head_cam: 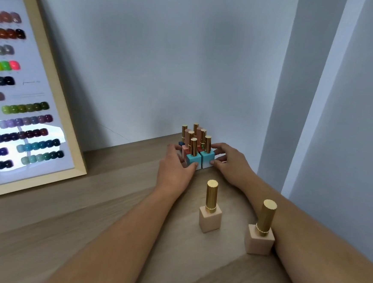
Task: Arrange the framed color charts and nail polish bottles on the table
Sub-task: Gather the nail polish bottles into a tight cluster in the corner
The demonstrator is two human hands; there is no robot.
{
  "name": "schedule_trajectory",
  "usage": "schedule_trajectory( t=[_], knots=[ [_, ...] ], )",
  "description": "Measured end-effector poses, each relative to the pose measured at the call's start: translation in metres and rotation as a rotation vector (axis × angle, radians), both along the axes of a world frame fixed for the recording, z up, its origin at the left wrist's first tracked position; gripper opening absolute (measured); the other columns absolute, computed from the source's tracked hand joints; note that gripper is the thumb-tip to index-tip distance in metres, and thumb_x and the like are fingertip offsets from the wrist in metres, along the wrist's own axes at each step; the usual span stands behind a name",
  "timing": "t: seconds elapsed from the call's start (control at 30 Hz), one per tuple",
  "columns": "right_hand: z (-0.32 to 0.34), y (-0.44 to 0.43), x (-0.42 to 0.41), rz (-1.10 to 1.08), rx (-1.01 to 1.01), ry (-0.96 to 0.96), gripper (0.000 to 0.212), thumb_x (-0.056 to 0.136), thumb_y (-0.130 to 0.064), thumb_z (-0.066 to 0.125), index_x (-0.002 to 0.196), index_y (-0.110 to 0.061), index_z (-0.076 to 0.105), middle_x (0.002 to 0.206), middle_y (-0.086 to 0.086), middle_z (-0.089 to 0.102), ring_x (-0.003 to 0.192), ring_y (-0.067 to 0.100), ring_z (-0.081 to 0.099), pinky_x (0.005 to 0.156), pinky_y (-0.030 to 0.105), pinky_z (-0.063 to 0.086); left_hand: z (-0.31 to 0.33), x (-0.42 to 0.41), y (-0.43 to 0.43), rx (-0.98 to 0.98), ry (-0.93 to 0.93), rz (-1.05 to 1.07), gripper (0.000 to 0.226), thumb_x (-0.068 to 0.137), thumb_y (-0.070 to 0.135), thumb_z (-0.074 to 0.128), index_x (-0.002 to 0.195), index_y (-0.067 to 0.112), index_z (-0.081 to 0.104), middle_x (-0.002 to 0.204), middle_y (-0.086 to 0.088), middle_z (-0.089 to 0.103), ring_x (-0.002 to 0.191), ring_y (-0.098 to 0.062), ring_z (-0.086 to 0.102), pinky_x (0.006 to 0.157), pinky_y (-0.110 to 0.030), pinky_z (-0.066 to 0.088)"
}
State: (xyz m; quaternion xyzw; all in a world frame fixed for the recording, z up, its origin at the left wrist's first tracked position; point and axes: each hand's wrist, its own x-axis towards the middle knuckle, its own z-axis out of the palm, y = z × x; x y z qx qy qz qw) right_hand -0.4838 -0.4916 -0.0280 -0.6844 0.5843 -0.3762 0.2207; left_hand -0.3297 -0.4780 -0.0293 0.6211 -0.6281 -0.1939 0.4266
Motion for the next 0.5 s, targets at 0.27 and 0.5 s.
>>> schedule_trajectory(
  t=[0.27,0.5],
  knots=[
    [0.005,-0.0053,0.0033,0.088,0.062,0.03,0.059,0.089,-0.008,0.055,0.142,-0.016,0.032,0.145,0.004,0.042,0.129,0.02,0.044,0.103,0.031,0.038,0.0003,-0.0016,-0.0042,0.055,-0.013,-0.001,0.066,0.076,0.028,0.072,0.133,0.018,0.039,0.129,-0.006,0.052,0.115,-0.02,0.052,0.095,-0.038,0.048],
    [0.0105,-0.0107,0.0026,0.196,0.148,-0.008,0.056,0.088,-0.001,0.052,0.14,-0.014,0.034,0.142,0.008,0.045,0.133,0.022,0.04,0.108,0.038,0.035,0.0027,0.0016,-0.0056,0.065,-0.013,-0.092,0.062,0.078,0.027,0.071,0.133,0.02,0.042,0.133,-0.003,0.053,0.12,-0.018,0.049,0.091,-0.028,0.042]
  ],
)
